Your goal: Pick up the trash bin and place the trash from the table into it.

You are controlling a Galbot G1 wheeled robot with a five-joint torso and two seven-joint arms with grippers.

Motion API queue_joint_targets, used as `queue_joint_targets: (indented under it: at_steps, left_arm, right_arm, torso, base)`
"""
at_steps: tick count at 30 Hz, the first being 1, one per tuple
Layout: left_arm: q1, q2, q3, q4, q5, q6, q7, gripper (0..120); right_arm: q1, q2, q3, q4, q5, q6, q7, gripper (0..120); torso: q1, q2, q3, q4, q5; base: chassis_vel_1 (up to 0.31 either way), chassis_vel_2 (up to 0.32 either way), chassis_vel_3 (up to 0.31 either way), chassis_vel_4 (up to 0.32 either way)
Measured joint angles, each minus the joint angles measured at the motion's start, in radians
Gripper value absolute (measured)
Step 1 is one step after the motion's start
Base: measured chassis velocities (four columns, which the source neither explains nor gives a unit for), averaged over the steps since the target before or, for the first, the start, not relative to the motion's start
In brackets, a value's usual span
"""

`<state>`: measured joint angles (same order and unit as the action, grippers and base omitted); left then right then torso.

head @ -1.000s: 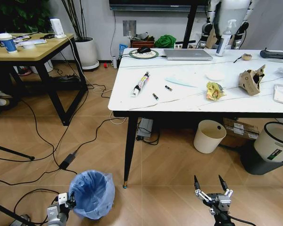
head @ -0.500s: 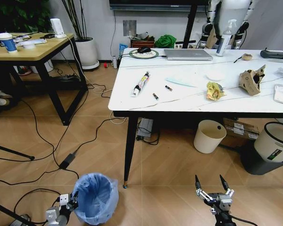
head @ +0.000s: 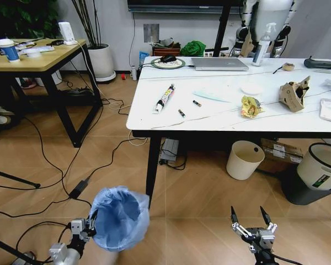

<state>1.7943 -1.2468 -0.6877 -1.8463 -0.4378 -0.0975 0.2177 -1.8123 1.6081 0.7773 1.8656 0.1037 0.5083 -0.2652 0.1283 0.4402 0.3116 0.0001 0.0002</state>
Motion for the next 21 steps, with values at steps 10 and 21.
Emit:
queue_joint_targets:
  at_steps: [10,21]
  left_arm:
    - [0.194,0.084,0.040,-0.214,-0.023,-0.006,-0.084,0]
    - [0.235,0.146,0.059,-0.353,-0.037,0.070,-0.175,0]
  right_arm:
    - [-0.001,0.000,0.004,0.008,0.001,-0.015,0.003,100]
    - [0.010,0.000,0.009,-0.004,0.000,-0.021,0.014,100]
  torso:
    - [0.000,0.000,0.000,-0.0001,-0.0003]
    - [0.000,0.000,0.000,-0.0001,-0.0004]
  base:
    - [0.000,0.000,0.000,0.000]
    - [0.000,0.000,0.000,0.000]
